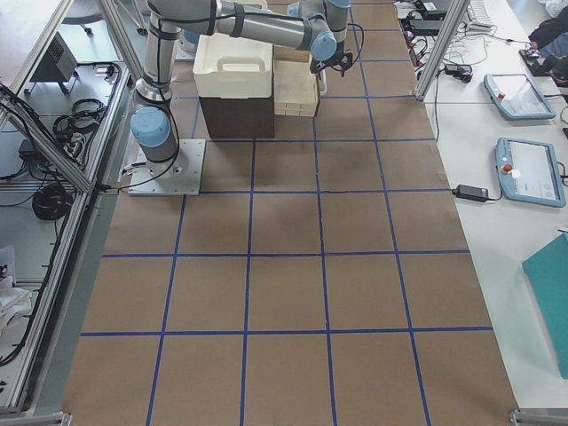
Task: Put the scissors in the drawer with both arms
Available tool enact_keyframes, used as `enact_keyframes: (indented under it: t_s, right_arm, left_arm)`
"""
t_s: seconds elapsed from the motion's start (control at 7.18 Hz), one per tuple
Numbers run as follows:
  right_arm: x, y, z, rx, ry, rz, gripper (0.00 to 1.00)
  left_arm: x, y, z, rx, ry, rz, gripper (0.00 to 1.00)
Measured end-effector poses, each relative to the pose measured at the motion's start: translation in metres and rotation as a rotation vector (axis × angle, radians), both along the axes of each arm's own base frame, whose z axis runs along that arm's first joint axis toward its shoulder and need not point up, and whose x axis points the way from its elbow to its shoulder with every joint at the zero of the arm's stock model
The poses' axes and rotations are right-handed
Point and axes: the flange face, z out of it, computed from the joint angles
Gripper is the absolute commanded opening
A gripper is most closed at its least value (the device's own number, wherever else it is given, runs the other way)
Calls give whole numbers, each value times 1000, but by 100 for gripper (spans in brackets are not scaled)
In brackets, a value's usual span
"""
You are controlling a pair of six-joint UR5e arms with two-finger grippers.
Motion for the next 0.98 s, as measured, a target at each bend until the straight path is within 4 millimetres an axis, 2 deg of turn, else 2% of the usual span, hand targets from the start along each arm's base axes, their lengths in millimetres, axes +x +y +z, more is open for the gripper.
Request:
enact_keyframes:
  t_s: [0.28,0.42,0.56,0.7,0.84,0.98]
  right_arm:
    - [1,-3,-2,-2,0,25,100]
    - [1,-7,8,-22,-3,26,100]
    - [-1,-14,25,-54,-8,16,100]
    - [-11,-18,51,-89,-16,-11,100]
    - [-36,-16,84,-108,-22,-59,100]
    - [-67,-6,115,-95,-25,-134,100]
  left_arm:
    - [-2,0,-2,6,10,7,0]
    - [-4,0,-3,12,16,32,0]
    - [-5,0,-3,15,19,57,0]
    - [-5,0,-3,17,20,68,0]
    - [-4,0,-3,17,20,72,0]
    - [-5,0,-3,17,20,74,0]
